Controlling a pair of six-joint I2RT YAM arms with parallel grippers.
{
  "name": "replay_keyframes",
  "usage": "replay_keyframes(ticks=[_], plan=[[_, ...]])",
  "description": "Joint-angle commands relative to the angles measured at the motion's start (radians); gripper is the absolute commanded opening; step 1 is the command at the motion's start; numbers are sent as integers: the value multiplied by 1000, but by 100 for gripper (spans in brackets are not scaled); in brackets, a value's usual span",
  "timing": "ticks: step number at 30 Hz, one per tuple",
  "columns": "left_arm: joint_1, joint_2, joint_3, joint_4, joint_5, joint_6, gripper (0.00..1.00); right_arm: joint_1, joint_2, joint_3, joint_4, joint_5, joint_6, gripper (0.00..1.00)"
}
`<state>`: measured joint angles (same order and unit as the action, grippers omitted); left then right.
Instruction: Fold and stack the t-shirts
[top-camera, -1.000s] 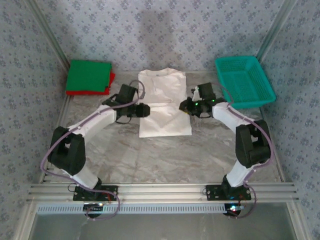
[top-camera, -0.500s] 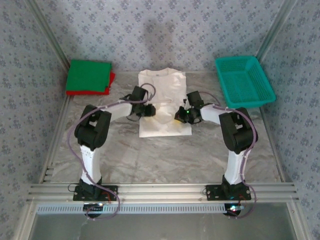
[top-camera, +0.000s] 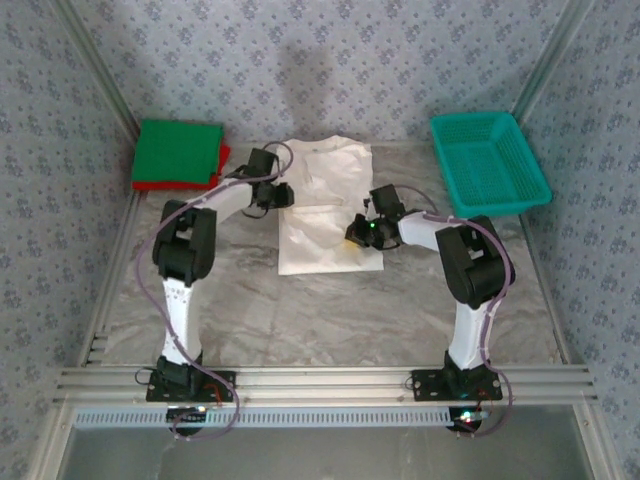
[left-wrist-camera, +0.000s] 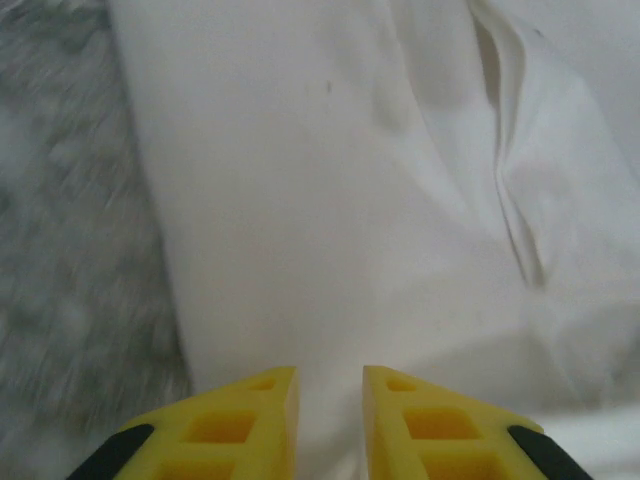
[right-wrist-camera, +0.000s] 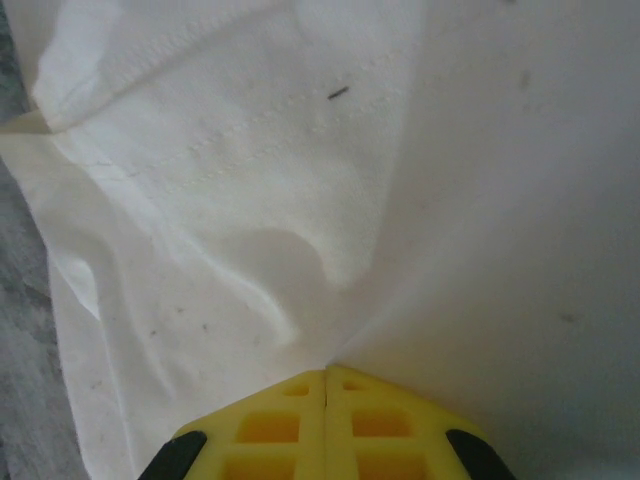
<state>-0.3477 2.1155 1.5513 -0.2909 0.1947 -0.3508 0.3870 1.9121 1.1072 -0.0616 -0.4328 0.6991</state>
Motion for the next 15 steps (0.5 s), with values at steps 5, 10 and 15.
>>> replay_keyframes(ticks=[5, 10, 15], plan=[[-103, -383, -374, 220, -69, -118, 31, 13, -109, -3, -24, 32, -53, 2], [-131, -352, -520, 345, 31, -172, 20, -16, -99, -43, 5, 33, -31, 0], [-132, -304, -627, 435, 83, -231, 15, -19, -73, -91, 35, 5, -5, 0]])
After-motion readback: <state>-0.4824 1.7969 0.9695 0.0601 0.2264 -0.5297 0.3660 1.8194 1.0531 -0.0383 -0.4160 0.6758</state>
